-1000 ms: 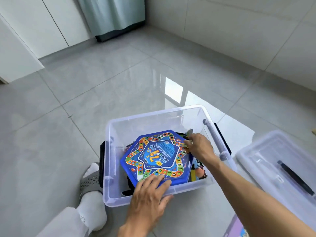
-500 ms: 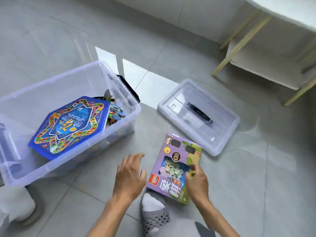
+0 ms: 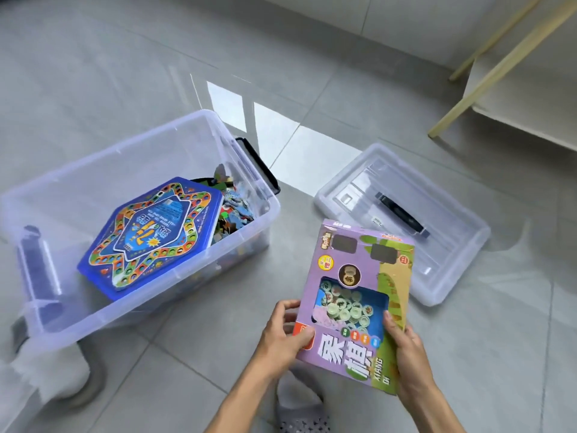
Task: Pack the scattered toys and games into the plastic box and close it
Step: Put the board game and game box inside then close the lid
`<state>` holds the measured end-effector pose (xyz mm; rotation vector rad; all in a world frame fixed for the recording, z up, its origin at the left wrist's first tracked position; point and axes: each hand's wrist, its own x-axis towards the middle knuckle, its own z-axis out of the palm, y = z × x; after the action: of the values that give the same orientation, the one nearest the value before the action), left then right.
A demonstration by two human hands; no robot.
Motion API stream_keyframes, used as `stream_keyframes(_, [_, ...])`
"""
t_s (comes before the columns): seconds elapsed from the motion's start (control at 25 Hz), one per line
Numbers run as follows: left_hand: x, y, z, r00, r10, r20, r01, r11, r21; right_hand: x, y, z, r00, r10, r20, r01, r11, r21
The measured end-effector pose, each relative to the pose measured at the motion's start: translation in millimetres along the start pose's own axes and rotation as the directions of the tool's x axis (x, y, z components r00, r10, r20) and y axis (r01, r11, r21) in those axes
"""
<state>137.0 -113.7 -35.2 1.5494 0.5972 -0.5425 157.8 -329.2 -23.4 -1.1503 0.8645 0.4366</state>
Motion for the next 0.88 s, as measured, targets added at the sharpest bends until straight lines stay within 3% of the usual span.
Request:
stream_keyframes(0.08, [-30.4,34.2,-17.7,0.989,0.135,-0.056,-0.139,0.988,-0.075,-36.2,-24.3,24.7,0.995,-0.071,0.065,0.068,0.997,0.039])
stream_keyframes(0.16, [-56.4,68.3,-51.7,0.948,0.221,-0.232,-0.272,0.936,-0.223,-69.1,-46.2,65.5,0.985,-0.101,0.139,0.088,0.991,0.100])
stream_keyframes(0.24, [-79.7,96.5,-101.3,0.899,0.181,-0.399,-0.375,0.788,-0.489,-93.6,-57.6,120.8,0.968,-0.075,0.238,0.047,0.991,0.122])
stream_keyframes(0.32, [-100.9,110.6,-148.9,0.851,0.135,-0.507,-0.474,0.613,-0.633,-116.0,-56.0,184.6,0.936,0.020,0.352,-0.036,0.999,0.038])
stream_keyframes(0.36, [-107.8,113.2,-168.7,0.824,0.116,-0.555,-0.505,0.595,-0.625,-123.6,-48.7,217.3,0.906,0.080,0.416,-0.078,0.997,-0.023])
stream_keyframes(0.44, [-106.3,110.4,-194.7,0.781,0.033,-0.623,-0.484,0.663,-0.571,-127.6,-26.6,272.2,0.853,0.181,0.490,-0.153,0.984,-0.097])
stream_keyframes(0.52, [-95.0,106.2,-222.0,0.720,-0.005,-0.694,-0.447,0.762,-0.469,-123.7,-2.4,313.9,0.834,0.245,0.495,-0.174,0.967,-0.187])
stream_keyframes(0.6, [-78.8,100.9,-250.6,0.663,-0.009,-0.749,-0.373,0.863,-0.340,-113.3,13.0,334.5,0.853,0.279,0.440,-0.103,0.918,-0.383])
stream_keyframes(0.68, [-64.8,91.8,-270.3,0.539,0.093,-0.837,-0.113,0.993,0.037,-95.9,20.0,334.3,0.901,0.120,0.416,0.172,0.783,-0.598])
stream_keyframes(0.72, [-59.1,85.6,-272.0,0.480,0.244,-0.843,-0.027,0.964,0.263,-86.7,20.1,328.9,0.895,-0.048,0.444,0.360,0.665,-0.654])
stream_keyframes(0.76, [-54.1,80.0,-264.3,0.478,0.406,-0.779,-0.033,0.894,0.446,-79.5,18.4,321.7,0.846,-0.200,0.495,0.518,0.530,-0.671])
stream_keyframes(0.8, [-51.3,77.3,-248.5,0.530,0.525,-0.666,-0.079,0.813,0.577,-74.0,15.8,312.3,0.786,-0.295,0.543,0.617,0.425,-0.662])
stream_keyframes(0.88, [-41.1,66.2,-207.1,0.699,0.604,-0.384,-0.148,0.646,0.749,-64.5,10.1,286.1,0.712,-0.411,0.570,0.700,0.354,-0.620])
